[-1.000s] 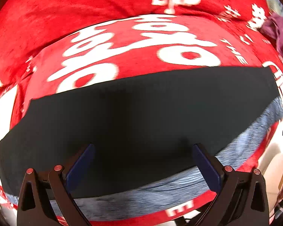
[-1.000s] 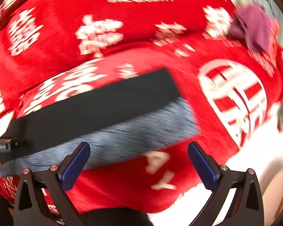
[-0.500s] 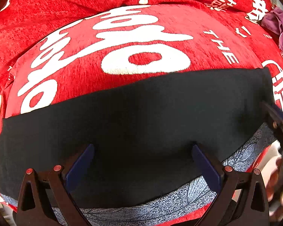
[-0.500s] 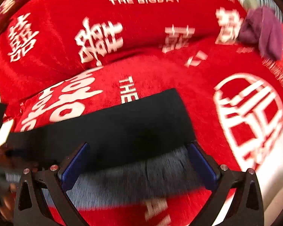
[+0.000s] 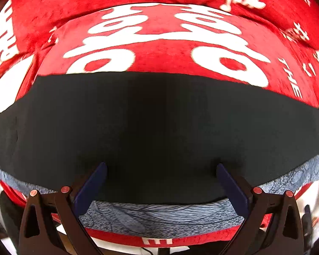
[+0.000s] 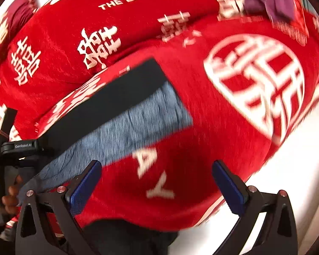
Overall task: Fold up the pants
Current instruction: 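Hold the pants edge with the left gripper while the right gripper folds the end over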
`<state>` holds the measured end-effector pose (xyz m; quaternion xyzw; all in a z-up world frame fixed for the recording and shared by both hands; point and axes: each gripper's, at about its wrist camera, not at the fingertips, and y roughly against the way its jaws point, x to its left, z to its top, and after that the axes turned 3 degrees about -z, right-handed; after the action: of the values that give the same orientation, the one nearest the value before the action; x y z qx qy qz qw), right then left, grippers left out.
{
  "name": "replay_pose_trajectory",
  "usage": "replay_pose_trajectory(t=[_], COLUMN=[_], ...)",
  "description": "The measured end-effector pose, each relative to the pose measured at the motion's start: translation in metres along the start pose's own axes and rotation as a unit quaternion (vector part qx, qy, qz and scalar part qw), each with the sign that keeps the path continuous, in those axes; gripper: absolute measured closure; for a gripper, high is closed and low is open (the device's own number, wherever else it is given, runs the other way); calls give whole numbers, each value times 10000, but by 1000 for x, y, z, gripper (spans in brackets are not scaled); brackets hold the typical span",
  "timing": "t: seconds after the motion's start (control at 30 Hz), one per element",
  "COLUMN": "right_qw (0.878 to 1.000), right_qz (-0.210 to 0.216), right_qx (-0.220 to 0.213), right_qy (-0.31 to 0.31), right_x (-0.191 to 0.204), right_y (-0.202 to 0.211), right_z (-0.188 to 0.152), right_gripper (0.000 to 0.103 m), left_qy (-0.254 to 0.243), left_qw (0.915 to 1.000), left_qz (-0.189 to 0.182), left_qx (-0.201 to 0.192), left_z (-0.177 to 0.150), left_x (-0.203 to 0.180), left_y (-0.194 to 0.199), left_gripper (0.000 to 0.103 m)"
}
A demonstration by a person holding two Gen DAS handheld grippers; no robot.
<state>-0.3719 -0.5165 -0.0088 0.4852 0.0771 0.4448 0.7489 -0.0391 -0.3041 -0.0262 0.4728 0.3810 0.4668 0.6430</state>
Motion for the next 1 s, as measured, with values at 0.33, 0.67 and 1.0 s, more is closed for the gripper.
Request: replay_pose_trajectory(t=[0.33,0.67,1.0], right_qw=[9984,9924,9811], right_qz=[513,1138,1650], right_qx=[-195,-376,-437], right_qy=[-142,-288,-908], right_x=[7,15,8], right_y=[-42,-60,-80], right_z=[12,47,57], right_gripper=[1,27,27], left_qy=[-50,-91,-122], left_qw=[10000,9999,9999], left_qz=[-57,-74,-94], left_qx=[2,-26,-45], left_z=[-2,-4,-3], left_x=[8,7,9], left_y=[-8,-5,-7], left_gripper=[0,0,0])
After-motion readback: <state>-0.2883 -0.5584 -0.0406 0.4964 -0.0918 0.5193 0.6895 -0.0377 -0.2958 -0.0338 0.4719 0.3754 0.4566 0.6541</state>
